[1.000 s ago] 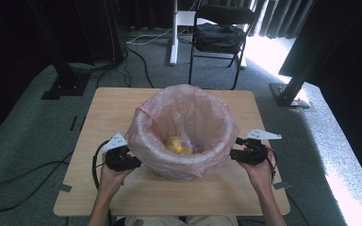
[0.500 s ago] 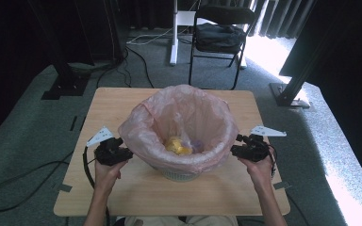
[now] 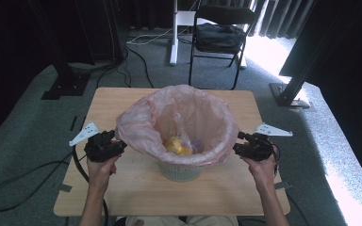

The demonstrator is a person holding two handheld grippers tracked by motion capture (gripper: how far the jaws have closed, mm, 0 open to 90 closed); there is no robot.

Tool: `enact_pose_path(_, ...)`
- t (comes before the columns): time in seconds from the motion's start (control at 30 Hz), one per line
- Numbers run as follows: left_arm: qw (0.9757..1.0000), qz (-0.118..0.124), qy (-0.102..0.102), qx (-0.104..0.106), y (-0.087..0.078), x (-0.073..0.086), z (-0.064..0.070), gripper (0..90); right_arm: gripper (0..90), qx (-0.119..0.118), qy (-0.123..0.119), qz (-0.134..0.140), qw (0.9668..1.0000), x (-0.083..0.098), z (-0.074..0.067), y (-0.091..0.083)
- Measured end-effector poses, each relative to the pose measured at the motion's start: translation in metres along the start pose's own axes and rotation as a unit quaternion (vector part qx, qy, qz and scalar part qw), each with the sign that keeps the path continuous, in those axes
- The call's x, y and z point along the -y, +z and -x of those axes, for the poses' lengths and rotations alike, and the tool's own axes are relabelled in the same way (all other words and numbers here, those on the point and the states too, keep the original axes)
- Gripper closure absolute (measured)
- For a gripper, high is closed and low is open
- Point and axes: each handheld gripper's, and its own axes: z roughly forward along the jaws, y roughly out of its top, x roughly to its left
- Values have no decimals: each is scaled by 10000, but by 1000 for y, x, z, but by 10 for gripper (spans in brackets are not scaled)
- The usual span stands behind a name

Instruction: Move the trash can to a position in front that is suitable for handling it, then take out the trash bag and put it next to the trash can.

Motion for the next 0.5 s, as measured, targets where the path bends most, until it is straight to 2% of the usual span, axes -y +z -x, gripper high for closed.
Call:
enact_pose_path(0.1, 10000, 78, 33, 32, -2, -4, 2, 402, 376, -37, 41, 60, 10000, 0, 0, -3)
enact_pose_path(0.13, 9997, 192, 42, 122, -4, -9, 4, 402, 376, -75, 46, 115, 9999, -1, 0, -4)
enact_pose_path(0.2, 9995, 238, 82, 172, -5, -13, 6, 400, 376, -131, 76, 233, 9996, -2, 0, -10)
enact_pose_path(0.4, 9989, 296, 137, 344, -6, -23, 13, 394, 377, -281, 177, 451, 9984, -4, 2, -20)
enact_pose_path(0.5, 9987, 238, 181, 404, -6, -30, 17, 392, 376, -353, 170, 524, 9979, -6, 2, -26)
